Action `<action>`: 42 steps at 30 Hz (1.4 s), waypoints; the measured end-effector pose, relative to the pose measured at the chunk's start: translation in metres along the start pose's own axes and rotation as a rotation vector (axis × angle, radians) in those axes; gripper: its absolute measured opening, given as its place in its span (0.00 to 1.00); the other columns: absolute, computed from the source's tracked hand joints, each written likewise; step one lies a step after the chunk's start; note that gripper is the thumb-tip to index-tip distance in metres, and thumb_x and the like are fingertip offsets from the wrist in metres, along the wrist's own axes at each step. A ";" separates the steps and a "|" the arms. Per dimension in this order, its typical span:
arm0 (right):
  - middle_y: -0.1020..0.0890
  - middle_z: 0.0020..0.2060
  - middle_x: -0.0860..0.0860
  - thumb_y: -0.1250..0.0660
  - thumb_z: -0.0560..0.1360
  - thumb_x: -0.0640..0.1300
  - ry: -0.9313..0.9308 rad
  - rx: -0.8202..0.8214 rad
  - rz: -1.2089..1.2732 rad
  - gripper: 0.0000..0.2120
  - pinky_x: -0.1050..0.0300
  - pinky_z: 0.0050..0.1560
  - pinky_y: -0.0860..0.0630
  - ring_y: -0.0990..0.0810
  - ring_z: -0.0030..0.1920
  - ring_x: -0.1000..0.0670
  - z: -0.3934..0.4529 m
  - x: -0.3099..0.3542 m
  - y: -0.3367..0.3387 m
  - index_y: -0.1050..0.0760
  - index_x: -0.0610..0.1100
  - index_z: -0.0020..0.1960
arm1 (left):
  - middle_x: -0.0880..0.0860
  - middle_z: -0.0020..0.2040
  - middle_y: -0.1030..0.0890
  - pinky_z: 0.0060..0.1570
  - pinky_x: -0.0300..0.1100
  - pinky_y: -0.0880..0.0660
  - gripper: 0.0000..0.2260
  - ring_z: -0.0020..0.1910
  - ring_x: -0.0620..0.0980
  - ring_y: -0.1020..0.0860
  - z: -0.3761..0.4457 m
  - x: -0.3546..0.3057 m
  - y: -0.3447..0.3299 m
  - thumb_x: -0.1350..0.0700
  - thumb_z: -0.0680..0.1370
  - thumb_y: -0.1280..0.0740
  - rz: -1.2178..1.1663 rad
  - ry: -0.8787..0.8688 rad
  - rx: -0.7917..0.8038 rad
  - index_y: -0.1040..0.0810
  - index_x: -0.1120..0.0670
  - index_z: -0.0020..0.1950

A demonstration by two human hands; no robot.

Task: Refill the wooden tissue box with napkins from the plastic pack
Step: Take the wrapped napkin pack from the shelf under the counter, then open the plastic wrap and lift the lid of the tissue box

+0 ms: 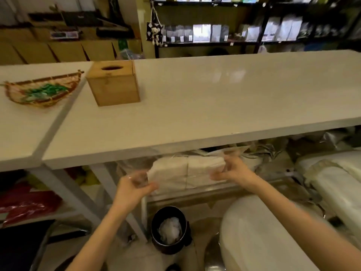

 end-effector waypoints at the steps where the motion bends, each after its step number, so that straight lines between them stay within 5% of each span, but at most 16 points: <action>1: 0.16 0.51 0.44 0.26 0.66 0.35 0.013 0.003 -0.021 0.19 0.55 0.54 0.22 0.18 0.52 0.49 -0.006 0.016 0.008 0.22 0.44 0.56 | 0.53 0.41 0.16 0.37 0.29 0.23 0.14 0.40 0.42 0.17 -0.004 -0.015 0.004 0.65 0.65 0.25 -0.004 -0.023 -0.007 0.18 0.60 0.50; 5: 0.14 0.36 0.57 0.27 0.67 0.35 0.084 0.002 -0.015 0.14 0.69 0.39 0.23 0.17 0.39 0.61 -0.021 0.068 0.038 0.23 0.51 0.47 | 0.57 0.43 0.16 0.39 0.33 0.21 0.14 0.43 0.53 0.17 -0.008 -0.080 0.020 0.66 0.65 0.25 -0.066 -0.093 -0.077 0.19 0.60 0.49; 10: 0.17 0.44 0.53 0.29 0.69 0.42 0.142 -0.059 0.056 0.12 0.67 0.37 0.22 0.17 0.42 0.56 -0.006 0.120 0.066 0.26 0.54 0.48 | 0.43 0.35 0.18 0.29 0.26 0.26 0.12 0.31 0.35 0.20 0.018 -0.145 0.038 0.60 0.67 0.26 -0.117 -0.139 -0.140 0.25 0.46 0.43; 16: 0.18 0.39 0.51 0.29 0.70 0.41 0.106 -0.180 0.148 0.07 0.62 0.36 0.24 0.20 0.37 0.54 0.050 0.147 0.092 0.26 0.50 0.45 | 0.51 0.38 0.19 0.25 0.28 0.26 0.13 0.27 0.38 0.21 0.086 -0.177 0.046 0.59 0.68 0.26 -0.125 -0.127 -0.159 0.24 0.55 0.50; 21: 0.21 0.27 0.56 0.31 0.72 0.41 -0.006 -0.220 0.217 0.03 0.67 0.24 0.29 0.25 0.23 0.59 0.103 0.136 0.108 0.25 0.44 0.42 | 0.54 0.36 0.20 0.25 0.34 0.26 0.09 0.22 0.37 0.23 0.147 -0.177 0.034 0.59 0.70 0.28 -0.163 -0.007 -0.042 0.22 0.58 0.48; 25: 0.21 0.34 0.51 0.30 0.71 0.43 -0.072 -0.259 0.213 0.06 0.64 0.28 0.27 0.23 0.27 0.57 0.132 0.124 0.108 0.23 0.44 0.48 | 0.56 0.33 0.24 0.18 0.32 0.30 0.07 0.17 0.40 0.28 0.175 -0.167 0.022 0.61 0.73 0.31 -0.228 0.082 -0.003 0.23 0.63 0.47; 29: 0.19 0.42 0.45 0.29 0.70 0.43 -0.114 -0.300 0.168 0.11 0.54 0.43 0.27 0.22 0.40 0.46 0.150 0.120 0.112 0.22 0.41 0.50 | 0.51 0.24 0.26 0.20 0.32 0.32 0.06 0.17 0.42 0.30 0.188 -0.156 0.019 0.60 0.75 0.34 -0.275 0.121 0.040 0.25 0.61 0.40; 33: 0.23 0.35 0.45 0.30 0.71 0.44 -0.123 -0.305 0.032 0.13 0.59 0.33 0.30 0.26 0.33 0.49 0.161 0.121 0.117 0.22 0.33 0.47 | 0.54 0.27 0.24 0.23 0.35 0.30 0.07 0.20 0.47 0.27 0.189 -0.147 0.019 0.60 0.76 0.35 -0.276 0.104 0.067 0.24 0.64 0.42; 37: 0.23 0.31 0.47 0.29 0.71 0.44 -0.151 -0.299 -0.095 0.11 0.62 0.28 0.32 0.27 0.28 0.51 0.168 0.120 0.127 0.21 0.35 0.43 | 0.57 0.26 0.20 0.27 0.42 0.27 0.12 0.27 0.59 0.22 0.191 -0.139 0.030 0.54 0.73 0.31 -0.030 0.034 -0.018 0.21 0.64 0.39; 39: 0.22 0.31 0.48 0.28 0.69 0.44 -0.170 -0.271 -0.156 0.09 0.63 0.27 0.32 0.27 0.27 0.52 0.170 0.120 0.130 0.21 0.38 0.43 | 0.60 0.27 0.19 0.22 0.37 0.28 0.16 0.24 0.55 0.23 0.189 -0.143 0.035 0.50 0.72 0.30 0.241 -0.033 -0.054 0.21 0.61 0.32; 42: 0.22 0.32 0.48 0.27 0.68 0.44 -0.228 -0.215 -0.213 0.12 0.62 0.29 0.32 0.27 0.30 0.52 0.175 0.122 0.135 0.21 0.38 0.48 | 0.53 0.23 0.21 0.28 0.39 0.28 0.22 0.25 0.48 0.23 0.186 -0.150 0.039 0.43 0.71 0.32 0.652 -0.103 -0.125 0.29 0.54 0.22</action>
Point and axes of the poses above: each hand's wrist, its own z-axis towards the middle knuckle, its own y-axis out of the back of the hand, x = y × z, the point moved 1 cm from there along z, towards the middle knuckle
